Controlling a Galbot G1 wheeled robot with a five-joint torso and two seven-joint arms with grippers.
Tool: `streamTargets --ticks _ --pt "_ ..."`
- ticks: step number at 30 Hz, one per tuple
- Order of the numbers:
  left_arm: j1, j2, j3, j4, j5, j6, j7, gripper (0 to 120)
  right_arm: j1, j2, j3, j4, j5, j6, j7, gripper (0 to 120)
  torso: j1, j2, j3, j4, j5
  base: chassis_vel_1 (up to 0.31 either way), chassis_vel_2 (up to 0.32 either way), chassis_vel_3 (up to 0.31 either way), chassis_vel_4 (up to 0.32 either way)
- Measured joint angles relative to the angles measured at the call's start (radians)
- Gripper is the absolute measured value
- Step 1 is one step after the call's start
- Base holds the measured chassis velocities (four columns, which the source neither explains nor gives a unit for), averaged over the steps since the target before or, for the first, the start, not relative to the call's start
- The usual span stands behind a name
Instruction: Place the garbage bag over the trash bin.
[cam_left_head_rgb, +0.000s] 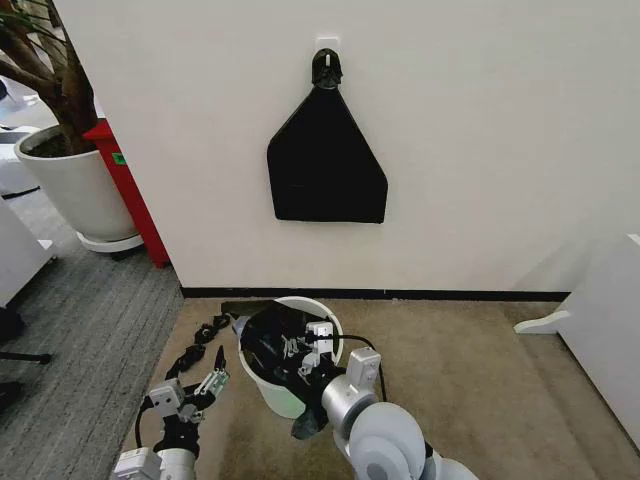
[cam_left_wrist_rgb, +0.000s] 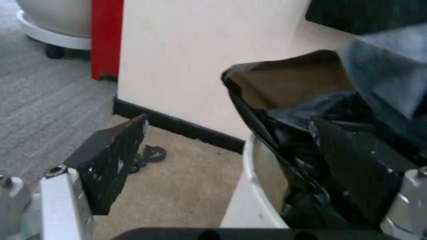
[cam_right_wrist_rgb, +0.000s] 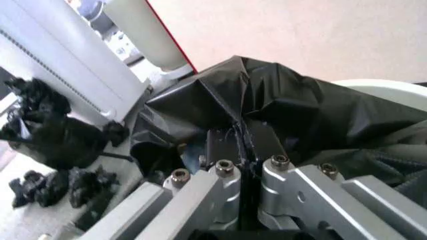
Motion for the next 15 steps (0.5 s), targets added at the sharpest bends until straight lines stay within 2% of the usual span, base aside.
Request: streamTargets --ticks 5,15 --pt "0.008 0.006 0.048 -0.002 -0.019 0.008 0.003 94 0.002 0.041 -0.010 -0.023 -0.024 0.023 -0.001 0 0.000 0.000 0.000 0.0000 0.0001 0.000 0.000 0.000 0.000" --pt "0.027 0.066 0.110 0.002 -0.089 0.034 0.022 94 0.018 0.045 -0.030 -0.041 -0.063 0.027 -0.023 0 0.000 0.000 0.000 0.0000 0.0000 0.000 0.000 0.000 0.000"
